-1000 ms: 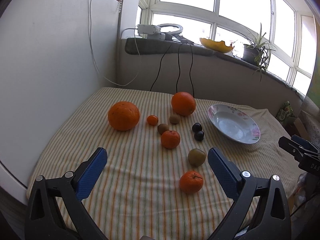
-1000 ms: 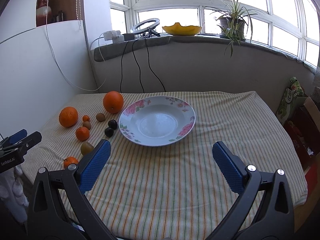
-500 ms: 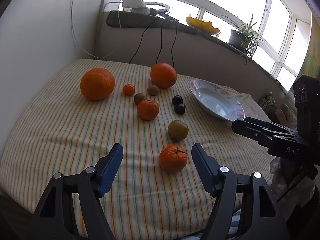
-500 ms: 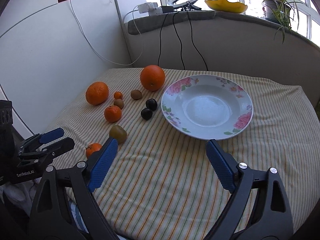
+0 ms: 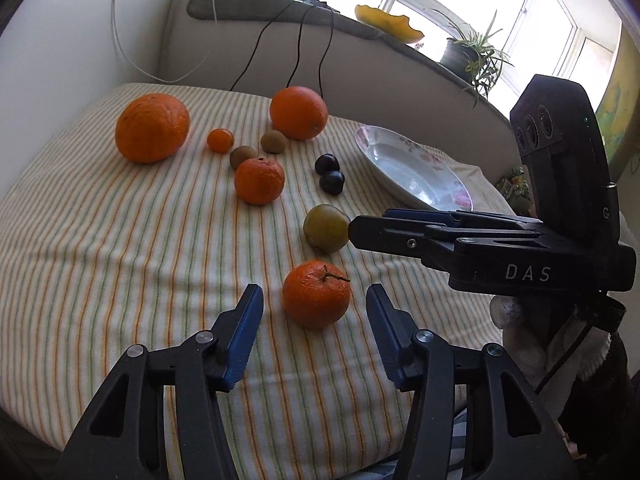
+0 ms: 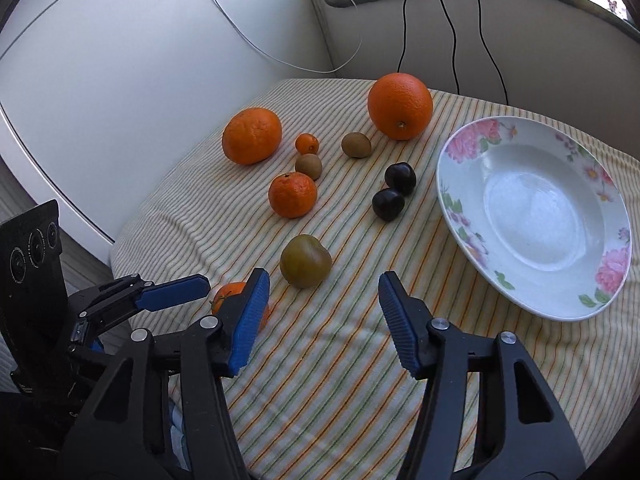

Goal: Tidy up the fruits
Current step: 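Grasp a tangerine with the left gripper while the right gripper grasps a brown kiwi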

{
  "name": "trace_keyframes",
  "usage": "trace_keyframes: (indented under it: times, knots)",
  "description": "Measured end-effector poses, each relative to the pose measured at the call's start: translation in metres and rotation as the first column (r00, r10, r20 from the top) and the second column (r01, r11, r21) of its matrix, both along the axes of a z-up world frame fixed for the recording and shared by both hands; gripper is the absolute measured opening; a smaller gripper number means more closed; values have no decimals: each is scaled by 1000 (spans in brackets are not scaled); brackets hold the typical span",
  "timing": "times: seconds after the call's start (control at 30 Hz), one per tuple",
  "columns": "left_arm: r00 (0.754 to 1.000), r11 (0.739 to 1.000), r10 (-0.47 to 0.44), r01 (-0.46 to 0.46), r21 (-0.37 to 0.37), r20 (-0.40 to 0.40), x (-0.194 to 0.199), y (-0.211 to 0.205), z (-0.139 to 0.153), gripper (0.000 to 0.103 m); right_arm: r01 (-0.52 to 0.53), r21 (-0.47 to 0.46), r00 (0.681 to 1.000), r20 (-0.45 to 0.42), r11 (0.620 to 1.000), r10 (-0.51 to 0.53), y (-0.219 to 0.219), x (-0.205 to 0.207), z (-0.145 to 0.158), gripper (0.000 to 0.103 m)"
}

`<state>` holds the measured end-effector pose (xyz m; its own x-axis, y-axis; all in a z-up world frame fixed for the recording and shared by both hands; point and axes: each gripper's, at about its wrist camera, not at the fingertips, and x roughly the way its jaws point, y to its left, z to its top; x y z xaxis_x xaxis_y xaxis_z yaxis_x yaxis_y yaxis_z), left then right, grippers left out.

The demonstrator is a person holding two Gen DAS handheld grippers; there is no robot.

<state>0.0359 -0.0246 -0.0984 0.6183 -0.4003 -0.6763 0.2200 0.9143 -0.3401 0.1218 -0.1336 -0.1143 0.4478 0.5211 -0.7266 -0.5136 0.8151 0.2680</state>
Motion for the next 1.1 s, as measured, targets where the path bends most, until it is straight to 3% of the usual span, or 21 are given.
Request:
trace_keyframes:
  times: [0.37, 0.6, 1.1]
  knots:
    - [1000, 1000, -21, 20, -5, -20, 6, -2, -9, 42, -50, 14, 997, -64, 999, 51, 16, 15, -10, 55]
    - [1000, 1000, -22, 22, -1, -18, 8, -1, -11, 37, -75, 13, 993, -91, 997, 76, 25, 18, -14, 47]
    - [1000, 1000, -22, 22, -4, -9, 8, -1, -12, 36, -67, 2, 993, -102, 998, 67, 29, 27, -23, 42]
